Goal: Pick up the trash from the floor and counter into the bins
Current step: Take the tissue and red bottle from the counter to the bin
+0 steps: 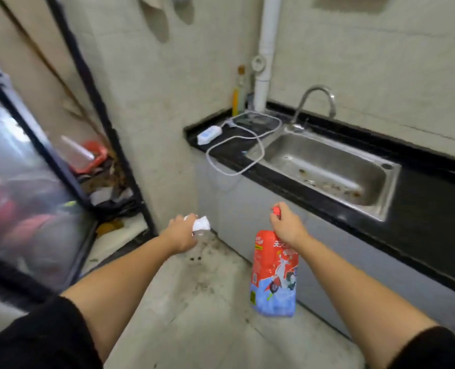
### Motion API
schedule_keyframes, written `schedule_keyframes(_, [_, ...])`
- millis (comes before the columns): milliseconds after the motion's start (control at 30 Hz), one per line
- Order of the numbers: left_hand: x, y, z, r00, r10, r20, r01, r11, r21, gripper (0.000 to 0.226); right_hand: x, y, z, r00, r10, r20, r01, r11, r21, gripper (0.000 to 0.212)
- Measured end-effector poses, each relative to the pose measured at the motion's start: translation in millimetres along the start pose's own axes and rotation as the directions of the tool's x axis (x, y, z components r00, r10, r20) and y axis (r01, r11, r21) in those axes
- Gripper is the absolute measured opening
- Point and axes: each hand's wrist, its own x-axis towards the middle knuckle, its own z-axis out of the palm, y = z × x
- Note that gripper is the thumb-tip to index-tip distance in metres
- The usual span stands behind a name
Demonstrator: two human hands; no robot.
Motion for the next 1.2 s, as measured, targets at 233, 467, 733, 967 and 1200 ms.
schedule_keyframes(233, [-127.7,-211.7,-8.0,0.887,-0.461,-0.034,0.445,0.871,-0.21,0.063,-30.2,-138.1,191.3,0.897,-0.22,0.383,0.268,0.96,-0.077,0.026])
schedule_keyframes(467, [-257.0,-314.6,53.7,0.614,-0.786,0.066,0.731,0.535,-0.424,0.06,-87.5,-209.8,330.9,0.62,-0.358,0.698,0.607,0.782,-0.139,0.027])
schedule_keyframes(733, [-375.3,-352.0,142.0,0.347,-0.914,0.212,0.788,0.161,-0.594,0.058,-164.5,-226.8,442.5,0.367,-0.261,0.893,0.865,0.449,-0.225,0.03])
schedule_keyframes(967, [-467.5,-415.7,196.2,0.253,-0.907,0.336,0.745,-0.038,-0.666,0.061,-261.2,-251.9,537.2,0.257,-0.236,0.937,0.951,0.232,-0.202,0.039])
schedule_keyframes(1200, [-543.9,-524.0,230.8,0.236,-0.892,0.386,0.679,-0.133,-0.722,0.065,-360.4,-279.3,658.7,0.262,-0.134,0.956,0.922,0.326,-0.207,0.025])
